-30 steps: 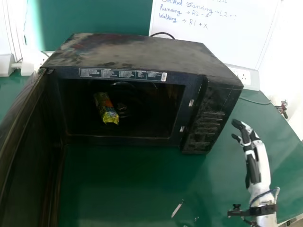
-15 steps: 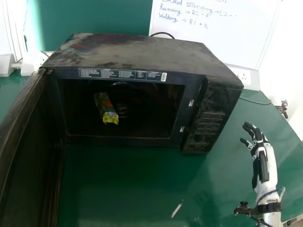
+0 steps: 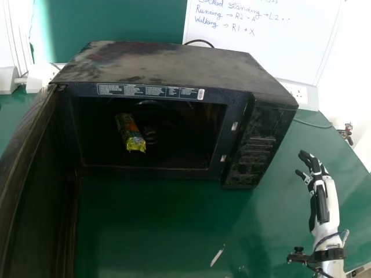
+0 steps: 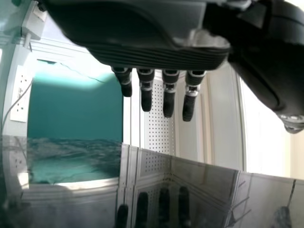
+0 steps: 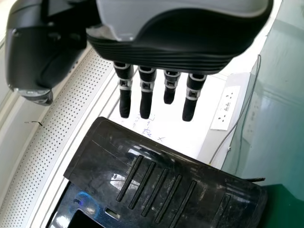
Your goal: Put biscuit inside oven
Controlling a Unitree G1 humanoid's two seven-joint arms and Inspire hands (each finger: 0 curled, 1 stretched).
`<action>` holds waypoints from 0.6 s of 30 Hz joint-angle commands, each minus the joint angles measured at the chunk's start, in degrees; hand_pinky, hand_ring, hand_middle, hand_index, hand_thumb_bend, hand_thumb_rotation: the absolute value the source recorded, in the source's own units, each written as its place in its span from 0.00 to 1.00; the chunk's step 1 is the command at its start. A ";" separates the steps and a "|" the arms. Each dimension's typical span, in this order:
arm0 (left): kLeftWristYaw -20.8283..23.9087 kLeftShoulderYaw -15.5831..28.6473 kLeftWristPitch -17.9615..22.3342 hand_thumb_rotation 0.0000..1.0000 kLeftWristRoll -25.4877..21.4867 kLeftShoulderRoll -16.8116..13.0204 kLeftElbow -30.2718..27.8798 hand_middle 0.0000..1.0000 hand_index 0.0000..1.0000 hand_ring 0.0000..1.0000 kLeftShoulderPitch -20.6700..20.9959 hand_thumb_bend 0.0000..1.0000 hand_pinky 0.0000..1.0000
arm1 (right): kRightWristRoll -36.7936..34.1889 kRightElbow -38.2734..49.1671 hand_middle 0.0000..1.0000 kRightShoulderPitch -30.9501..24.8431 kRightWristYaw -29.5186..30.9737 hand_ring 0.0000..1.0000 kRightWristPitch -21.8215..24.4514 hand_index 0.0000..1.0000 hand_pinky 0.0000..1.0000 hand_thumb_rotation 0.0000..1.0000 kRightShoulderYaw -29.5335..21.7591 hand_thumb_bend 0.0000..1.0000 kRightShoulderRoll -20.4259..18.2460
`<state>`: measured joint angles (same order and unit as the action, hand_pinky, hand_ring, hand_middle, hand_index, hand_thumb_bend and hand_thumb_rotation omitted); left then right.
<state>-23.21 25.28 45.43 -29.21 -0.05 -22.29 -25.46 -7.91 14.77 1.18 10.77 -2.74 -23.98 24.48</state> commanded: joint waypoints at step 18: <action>-3.84 -5.79 5.38 0.87 0.14 -2.06 3.66 0.94 0.89 1.00 -0.24 0.86 1.00 | 0.47 1.07 0.91 0.41 -1.41 0.93 1.22 0.88 0.86 0.91 -0.55 0.84 0.32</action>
<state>-26.61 20.37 49.71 -29.12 -1.58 -19.45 -25.43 -7.66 15.08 1.27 9.78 -1.65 -24.00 24.42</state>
